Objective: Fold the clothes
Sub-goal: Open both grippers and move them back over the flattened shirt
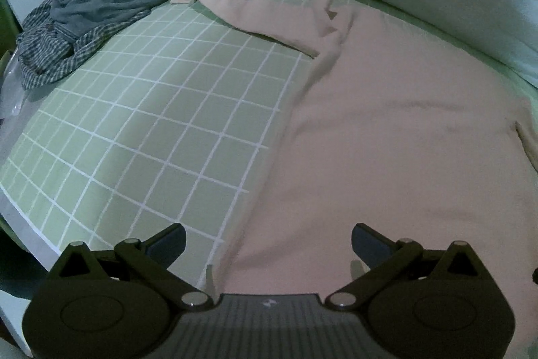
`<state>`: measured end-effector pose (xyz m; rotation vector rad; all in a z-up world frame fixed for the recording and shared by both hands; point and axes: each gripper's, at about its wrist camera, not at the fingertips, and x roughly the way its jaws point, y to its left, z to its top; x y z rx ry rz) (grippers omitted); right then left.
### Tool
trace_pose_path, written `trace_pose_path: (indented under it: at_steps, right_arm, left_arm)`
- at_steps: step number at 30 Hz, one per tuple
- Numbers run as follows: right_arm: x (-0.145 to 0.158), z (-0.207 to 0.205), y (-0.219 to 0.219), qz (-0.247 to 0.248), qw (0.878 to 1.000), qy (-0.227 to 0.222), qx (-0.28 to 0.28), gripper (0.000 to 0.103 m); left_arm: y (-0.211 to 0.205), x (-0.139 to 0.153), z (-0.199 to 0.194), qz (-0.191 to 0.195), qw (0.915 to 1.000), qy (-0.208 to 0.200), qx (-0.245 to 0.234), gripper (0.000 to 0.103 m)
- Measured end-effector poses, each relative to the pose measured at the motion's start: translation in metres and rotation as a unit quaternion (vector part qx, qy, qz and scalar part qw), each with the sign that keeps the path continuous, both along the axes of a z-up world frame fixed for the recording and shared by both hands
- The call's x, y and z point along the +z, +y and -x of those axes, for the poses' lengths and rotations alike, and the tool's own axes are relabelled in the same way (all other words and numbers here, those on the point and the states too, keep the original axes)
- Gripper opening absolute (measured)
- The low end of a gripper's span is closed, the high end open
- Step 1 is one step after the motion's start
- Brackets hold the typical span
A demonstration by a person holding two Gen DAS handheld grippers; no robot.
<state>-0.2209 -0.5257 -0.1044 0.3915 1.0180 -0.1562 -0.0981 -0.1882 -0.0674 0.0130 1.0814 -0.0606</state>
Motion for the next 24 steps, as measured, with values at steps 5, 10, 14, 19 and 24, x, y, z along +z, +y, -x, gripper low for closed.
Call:
trace_pose_path:
  at_steps: [5,10,14,19,24]
  right_arm:
    - [0.002,-0.010,0.014,0.049,0.998,0.020,-0.028,0.023]
    - [0.007,-0.047,0.042,0.118,0.992,0.003,-0.039,0.093]
    - [0.000,-0.087,0.056,0.112,0.993,0.001,-0.041,0.102]
    - [-0.016,-0.133,0.062,0.099,0.992,0.013,-0.073,0.103]
    - [-0.026,-0.174,0.059,0.124,0.984,0.020,-0.123,0.103]
  left_arm:
    - [0.019,0.004,-0.023,0.014,0.9997,-0.011,0.015,0.103]
    - [0.052,0.013,-0.056,0.026,0.9985,-0.035,0.033,0.103]
    - [0.079,0.016,-0.093,0.038,0.9971,-0.048,0.045,0.103]
    - [0.110,0.012,-0.152,0.051,0.9953,-0.058,0.058,0.103]
    - [0.145,0.002,-0.223,0.059,0.9925,-0.063,0.087,0.103]
